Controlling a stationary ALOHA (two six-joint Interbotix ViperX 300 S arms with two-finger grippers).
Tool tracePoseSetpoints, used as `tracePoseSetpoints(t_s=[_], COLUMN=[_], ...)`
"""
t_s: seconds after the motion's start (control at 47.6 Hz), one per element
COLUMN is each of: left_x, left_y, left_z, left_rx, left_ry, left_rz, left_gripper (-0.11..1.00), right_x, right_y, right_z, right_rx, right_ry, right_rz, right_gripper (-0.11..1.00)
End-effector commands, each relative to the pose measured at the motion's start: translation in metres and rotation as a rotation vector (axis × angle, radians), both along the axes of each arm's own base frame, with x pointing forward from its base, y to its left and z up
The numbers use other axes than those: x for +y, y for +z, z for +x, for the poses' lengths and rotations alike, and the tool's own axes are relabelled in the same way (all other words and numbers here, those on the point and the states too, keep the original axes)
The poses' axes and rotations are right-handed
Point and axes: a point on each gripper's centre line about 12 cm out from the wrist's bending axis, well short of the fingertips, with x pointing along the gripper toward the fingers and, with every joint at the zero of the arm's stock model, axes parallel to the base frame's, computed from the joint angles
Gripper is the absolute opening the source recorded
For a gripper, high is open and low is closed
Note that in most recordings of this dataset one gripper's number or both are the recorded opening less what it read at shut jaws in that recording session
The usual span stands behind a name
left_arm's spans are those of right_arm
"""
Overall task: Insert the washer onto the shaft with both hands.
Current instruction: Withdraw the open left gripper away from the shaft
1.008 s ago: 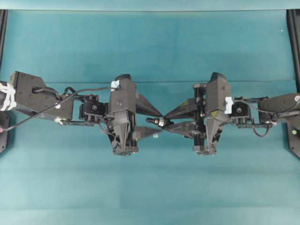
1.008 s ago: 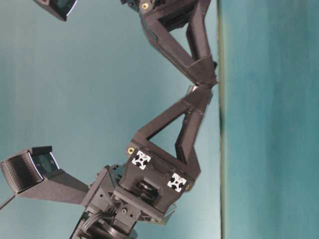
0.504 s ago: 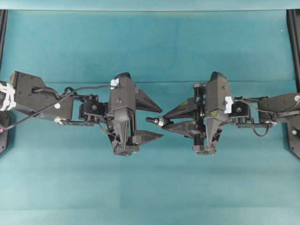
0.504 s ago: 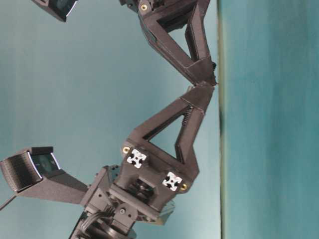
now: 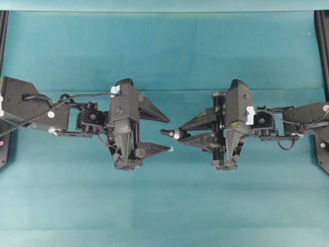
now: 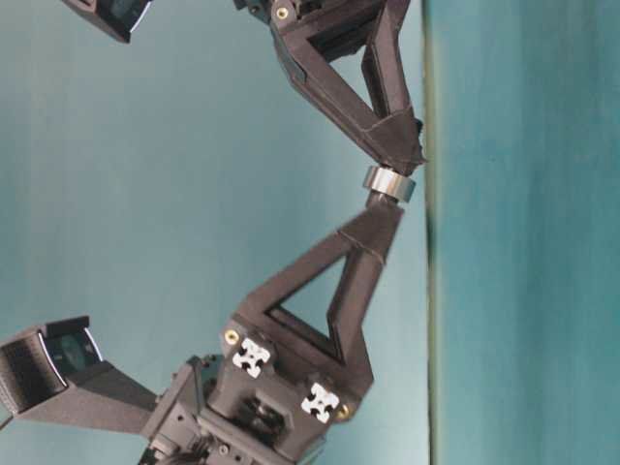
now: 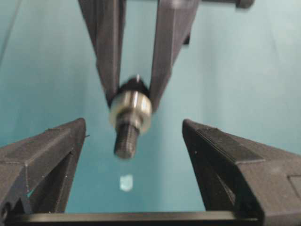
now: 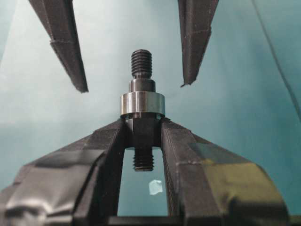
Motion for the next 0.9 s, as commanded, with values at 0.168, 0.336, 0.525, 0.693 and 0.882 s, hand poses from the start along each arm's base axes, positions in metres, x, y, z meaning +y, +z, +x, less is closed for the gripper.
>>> tracePoseSetpoints(t_s=[0.168, 0.336, 0.525, 0.693, 0.882], left_x=[-0.002, -0.002, -0.002, -0.002, -0.002], left_y=[0.013, 0.013, 0.013, 0.015, 0.016], left_z=[-0.006, -0.008, -0.009, -0.01, -0.012], left_rx=[-0.018, -0.017, -0.019, -0.022, -0.01], left_ry=[-0.007, -0.009, -0.016, -0.031, -0.031], left_rz=[0.005, 0.005, 0.021, 0.054, 0.057], left_gripper=[0.89, 0.89, 0.89, 0.89, 0.89], right_x=[0.001, 0.001, 0.001, 0.001, 0.001], right_y=[0.009, 0.009, 0.009, 0.009, 0.009], right_z=[0.002, 0.003, 0.002, 0.002, 0.002], right_rx=[-0.031, -0.031, -0.029, -0.029, -0.029], right_ry=[-0.002, -0.002, -0.002, -0.002, -0.002], right_rz=[0.009, 0.009, 0.009, 0.011, 0.011], right_gripper=[0.0, 0.0, 0.0, 0.0, 0.0])
